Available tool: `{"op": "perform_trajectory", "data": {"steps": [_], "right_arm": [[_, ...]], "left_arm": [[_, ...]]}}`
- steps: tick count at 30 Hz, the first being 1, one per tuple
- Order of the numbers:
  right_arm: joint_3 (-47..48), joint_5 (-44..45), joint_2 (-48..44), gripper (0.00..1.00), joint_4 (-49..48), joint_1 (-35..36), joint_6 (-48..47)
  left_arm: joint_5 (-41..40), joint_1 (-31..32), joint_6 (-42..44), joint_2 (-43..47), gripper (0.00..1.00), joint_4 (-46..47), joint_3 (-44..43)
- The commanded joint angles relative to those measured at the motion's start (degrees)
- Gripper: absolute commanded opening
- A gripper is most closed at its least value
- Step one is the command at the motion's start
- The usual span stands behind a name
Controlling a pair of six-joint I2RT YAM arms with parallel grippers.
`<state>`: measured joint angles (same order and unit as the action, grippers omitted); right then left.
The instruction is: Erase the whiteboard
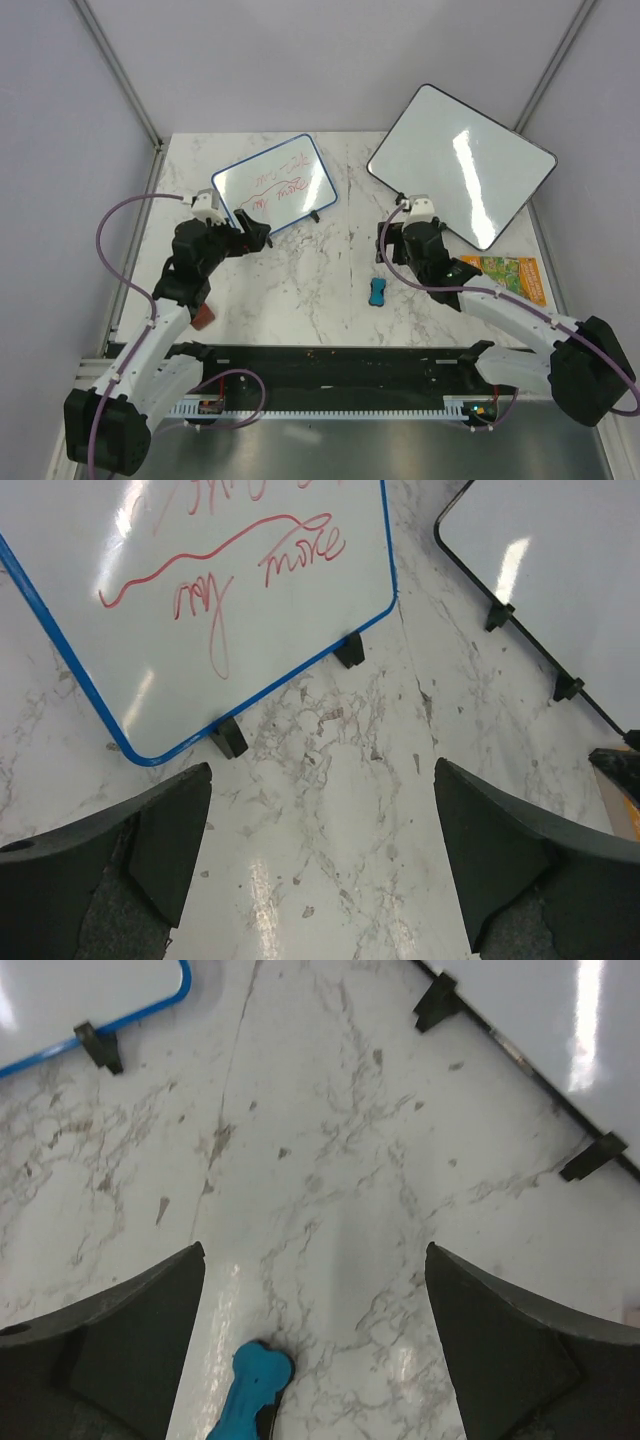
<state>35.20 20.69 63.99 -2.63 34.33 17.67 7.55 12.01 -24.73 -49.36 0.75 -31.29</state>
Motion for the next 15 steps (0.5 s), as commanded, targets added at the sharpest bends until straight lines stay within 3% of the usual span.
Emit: {"op": "perform_trajectory", "data": {"steps": [1,8,12,15], "right_arm": [[4.3,2.2,2.5,0.98,9.8,4.9,9.2],[8.8,3.4,10.4,0.98,21.0,8.9,18.5],[8.8,4.3,13.6,0.9,21.6,12.3,22.0],[9.2,3.5,16.6,0.64,22.3,13.9,25.2]], "left_arm": [[5.0,0.0,-1.9,2.3,0.99,1.5,0.7],[5.2,0.0,-0.9,1.5,0.99,-2.5,-0.7],[5.4,-0.1,-0.8,0.0,0.99,-3.7,-1.8],[4.4,-0.1,-0.7,0.1,0.99,-4.5,-2.3]]}}
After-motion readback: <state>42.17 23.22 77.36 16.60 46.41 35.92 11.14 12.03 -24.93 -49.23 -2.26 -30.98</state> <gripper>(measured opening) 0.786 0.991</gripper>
